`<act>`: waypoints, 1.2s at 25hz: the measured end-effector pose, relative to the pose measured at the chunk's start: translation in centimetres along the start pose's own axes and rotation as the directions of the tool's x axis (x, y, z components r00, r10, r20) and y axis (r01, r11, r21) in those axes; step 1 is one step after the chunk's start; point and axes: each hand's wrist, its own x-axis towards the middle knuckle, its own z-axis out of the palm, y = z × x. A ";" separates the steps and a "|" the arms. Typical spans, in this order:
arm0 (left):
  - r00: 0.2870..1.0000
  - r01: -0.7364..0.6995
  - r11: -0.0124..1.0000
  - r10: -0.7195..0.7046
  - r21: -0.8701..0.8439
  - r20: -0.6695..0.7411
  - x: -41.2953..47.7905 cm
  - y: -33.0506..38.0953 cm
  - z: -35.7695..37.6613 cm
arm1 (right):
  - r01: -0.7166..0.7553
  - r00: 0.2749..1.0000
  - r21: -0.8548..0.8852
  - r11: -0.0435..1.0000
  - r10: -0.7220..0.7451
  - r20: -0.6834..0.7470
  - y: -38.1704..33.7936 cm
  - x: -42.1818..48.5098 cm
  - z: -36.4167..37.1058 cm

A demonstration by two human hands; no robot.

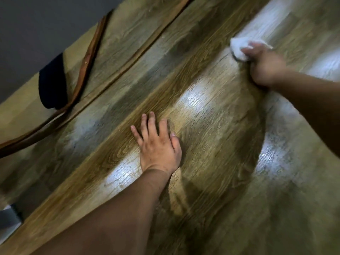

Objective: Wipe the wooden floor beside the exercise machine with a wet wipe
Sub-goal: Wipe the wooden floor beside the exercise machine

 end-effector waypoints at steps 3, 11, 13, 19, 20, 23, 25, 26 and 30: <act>1.000 0.011 1.000 -0.011 0.007 0.009 0.1 0.0 0.0 | -0.122 0.992 0.002 0.993 0.122 -0.017 -1.3 -0.6 0.8; 1.000 0.011 1.000 -0.012 -0.015 -0.011 0.1 -0.1 0.2 | 0.660 0.740 0.054 0.750 -0.660 0.128 -5.9 -17.9 5.6; 1.000 0.019 1.000 -0.019 -0.009 -0.006 0.0 0.0 0.2 | 0.444 0.889 0.032 0.895 -0.445 0.103 -1.5 -14.0 3.6; 0.999 0.027 1.000 -0.027 -0.012 -0.033 0.2 0.0 0.3 | -0.165 0.982 0.115 0.980 0.174 -0.072 4.4 -8.5 -1.4; 0.999 0.034 0.999 -0.035 -0.008 -0.023 0.2 0.0 0.2 | -0.131 0.988 0.117 0.984 0.140 -0.071 3.3 -9.4 -0.5; 0.999 -0.040 0.995 0.041 0.088 -0.010 -0.2 0.6 -0.1 | 0.084 0.994 0.163 0.983 -0.094 0.057 -0.5 -16.3 3.3; 0.979 -0.184 0.967 0.197 0.177 -0.056 -0.4 1.2 -0.6 | 0.260 0.940 0.222 0.940 -0.299 0.166 -3.9 -22.1 4.9; 0.960 -0.238 0.956 0.259 0.174 -0.108 -0.6 2.0 -0.7 | 0.350 0.898 0.230 0.908 -0.395 0.194 -4.9 -23.7 4.7; 0.924 -0.379 0.925 0.376 -0.037 -0.070 -3.6 10.5 0.5 | 0.189 0.966 0.130 0.973 -0.208 0.155 1.7 -17.2 2.2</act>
